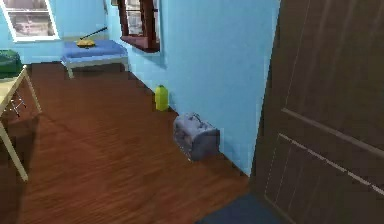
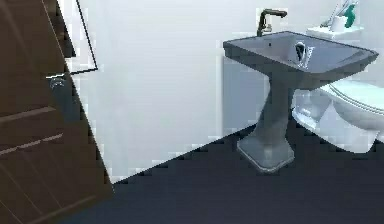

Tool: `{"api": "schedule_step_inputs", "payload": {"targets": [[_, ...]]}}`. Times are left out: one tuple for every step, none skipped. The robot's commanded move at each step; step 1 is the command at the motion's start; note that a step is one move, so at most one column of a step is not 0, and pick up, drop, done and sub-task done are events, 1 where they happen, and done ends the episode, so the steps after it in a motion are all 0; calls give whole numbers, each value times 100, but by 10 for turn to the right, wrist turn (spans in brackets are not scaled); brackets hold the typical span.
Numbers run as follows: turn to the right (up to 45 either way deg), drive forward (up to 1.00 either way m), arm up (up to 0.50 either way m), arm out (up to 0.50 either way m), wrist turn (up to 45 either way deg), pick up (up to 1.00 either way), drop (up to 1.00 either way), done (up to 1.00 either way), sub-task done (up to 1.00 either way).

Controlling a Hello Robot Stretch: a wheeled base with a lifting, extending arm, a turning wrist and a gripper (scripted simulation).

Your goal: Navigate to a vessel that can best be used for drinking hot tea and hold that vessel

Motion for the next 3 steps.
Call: {"api": "schedule_step_inputs", "payload": {"targets": [[-330, 0, 0, 0, 0, 0, 0, 0, 0], [0, 100, 0, 0, 0, 0, 0, 0, 0], [0, 100, 0, 0, 0, 0, 0, 0, 0]]}}
